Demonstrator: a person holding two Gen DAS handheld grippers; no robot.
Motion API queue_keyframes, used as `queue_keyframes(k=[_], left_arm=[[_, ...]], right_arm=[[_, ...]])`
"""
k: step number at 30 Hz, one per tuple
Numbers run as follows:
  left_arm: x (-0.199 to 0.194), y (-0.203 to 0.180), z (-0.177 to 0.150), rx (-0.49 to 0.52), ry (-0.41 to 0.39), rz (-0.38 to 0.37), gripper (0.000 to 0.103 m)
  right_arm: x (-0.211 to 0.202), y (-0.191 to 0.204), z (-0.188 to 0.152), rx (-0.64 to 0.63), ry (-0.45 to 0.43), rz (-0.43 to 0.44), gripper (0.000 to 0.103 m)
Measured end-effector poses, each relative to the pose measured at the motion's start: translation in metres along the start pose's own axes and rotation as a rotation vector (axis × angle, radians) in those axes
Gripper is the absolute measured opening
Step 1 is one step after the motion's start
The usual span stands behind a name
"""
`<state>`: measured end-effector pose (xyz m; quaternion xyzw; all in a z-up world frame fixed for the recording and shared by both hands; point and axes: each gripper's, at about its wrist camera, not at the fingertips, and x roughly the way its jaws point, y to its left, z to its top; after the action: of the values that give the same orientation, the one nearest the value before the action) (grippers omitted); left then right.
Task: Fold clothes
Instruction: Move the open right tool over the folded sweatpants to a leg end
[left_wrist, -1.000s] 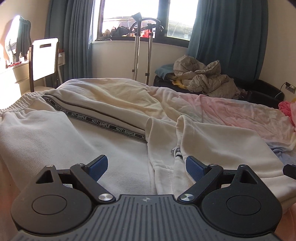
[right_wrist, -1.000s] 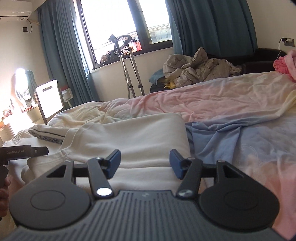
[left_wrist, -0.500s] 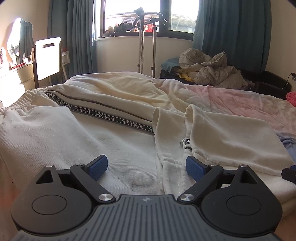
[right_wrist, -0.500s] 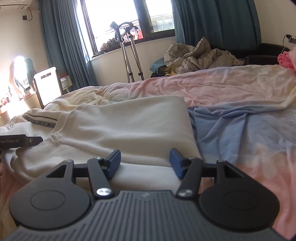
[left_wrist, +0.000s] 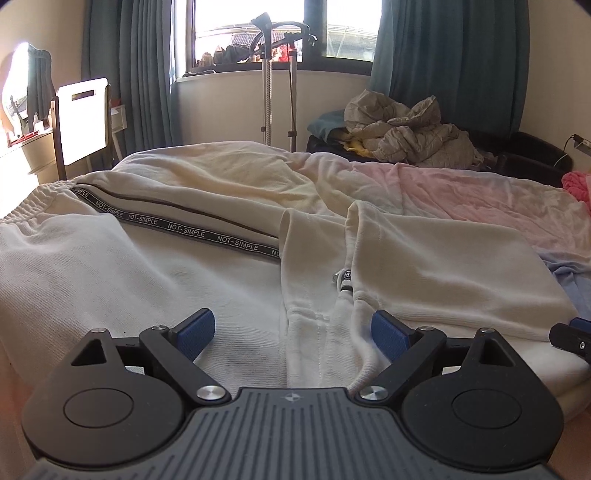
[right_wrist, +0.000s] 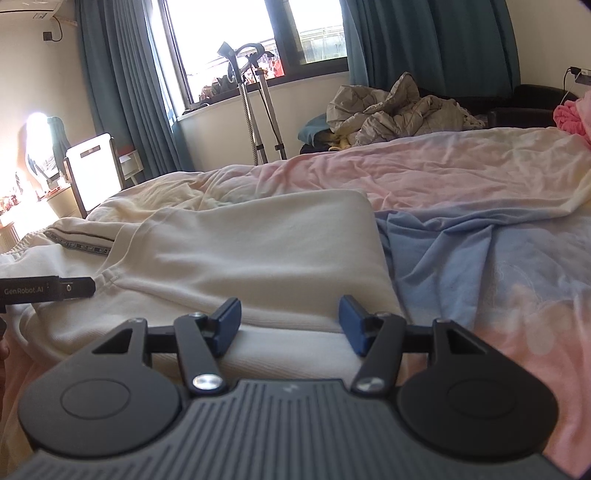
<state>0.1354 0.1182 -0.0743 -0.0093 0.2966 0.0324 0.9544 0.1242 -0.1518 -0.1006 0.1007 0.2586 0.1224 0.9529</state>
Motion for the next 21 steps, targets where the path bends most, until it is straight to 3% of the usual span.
queue_keyframes(k=[7, 12, 15, 17, 21], left_arm=[[0.002, -0.001, -0.002, -0.003, 0.013, 0.012, 0.095], [0.003, -0.001, -0.003, -0.008, 0.011, 0.009, 0.095], [0.004, -0.002, -0.003, -0.01, 0.009, 0.01, 0.095], [0.005, -0.003, -0.003, -0.01, 0.009, 0.011, 0.095], [0.005, -0.002, -0.003, -0.017, 0.011, 0.01, 0.095]], right_arm=[[-0.004, -0.002, 0.006, 0.028, -0.003, 0.006, 0.06], [-0.019, -0.026, 0.028, 0.23, -0.047, 0.027, 0.06], [-0.015, -0.049, 0.027, 0.333, -0.02, 0.008, 0.06], [-0.002, -0.066, 0.018, 0.406, 0.048, 0.014, 0.061], [0.017, -0.086, 0.002, 0.544, 0.121, 0.138, 0.061]])
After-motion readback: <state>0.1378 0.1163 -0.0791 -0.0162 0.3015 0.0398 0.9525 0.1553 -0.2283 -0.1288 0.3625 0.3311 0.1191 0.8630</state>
